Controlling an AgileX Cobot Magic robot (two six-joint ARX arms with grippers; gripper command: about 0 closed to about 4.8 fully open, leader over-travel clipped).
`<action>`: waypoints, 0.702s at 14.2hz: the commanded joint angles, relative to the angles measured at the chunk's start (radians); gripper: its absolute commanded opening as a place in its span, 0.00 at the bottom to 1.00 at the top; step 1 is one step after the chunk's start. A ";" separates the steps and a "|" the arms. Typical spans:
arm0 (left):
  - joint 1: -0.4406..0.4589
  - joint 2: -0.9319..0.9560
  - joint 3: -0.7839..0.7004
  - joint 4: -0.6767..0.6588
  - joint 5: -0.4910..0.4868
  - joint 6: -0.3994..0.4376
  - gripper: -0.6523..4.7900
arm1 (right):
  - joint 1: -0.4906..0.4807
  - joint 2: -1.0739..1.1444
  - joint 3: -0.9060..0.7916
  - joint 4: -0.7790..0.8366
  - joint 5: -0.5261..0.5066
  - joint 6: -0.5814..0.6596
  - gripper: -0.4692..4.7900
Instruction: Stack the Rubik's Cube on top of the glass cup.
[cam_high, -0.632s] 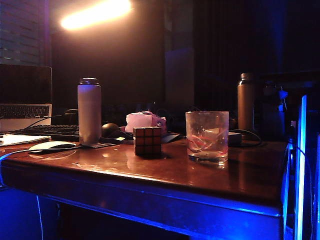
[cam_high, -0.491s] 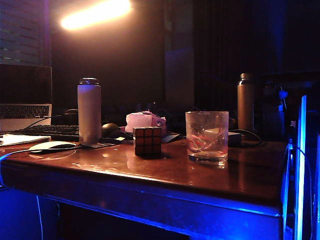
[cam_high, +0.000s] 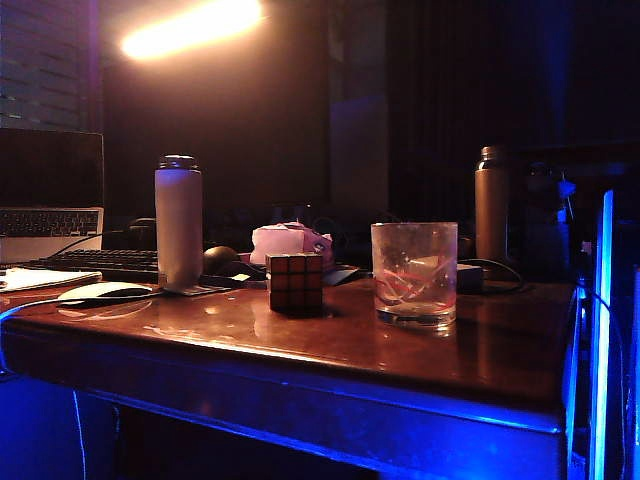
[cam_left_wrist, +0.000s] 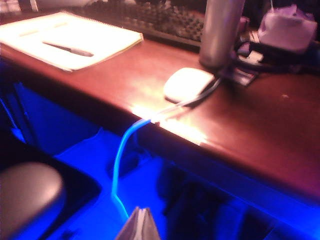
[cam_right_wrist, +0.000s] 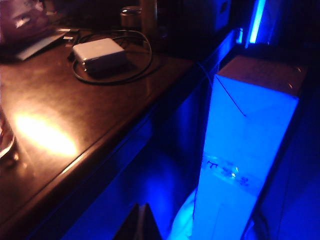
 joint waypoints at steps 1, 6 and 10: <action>0.000 -0.002 0.149 0.034 0.003 -0.106 0.12 | 0.001 -0.001 0.051 0.011 0.066 0.056 0.09; 0.001 0.231 0.524 -0.006 0.006 -0.063 0.12 | 0.000 0.032 0.223 0.016 0.066 0.116 0.09; 0.000 0.638 0.976 -0.227 0.308 0.142 0.11 | 0.001 0.299 0.432 0.032 0.062 0.106 0.09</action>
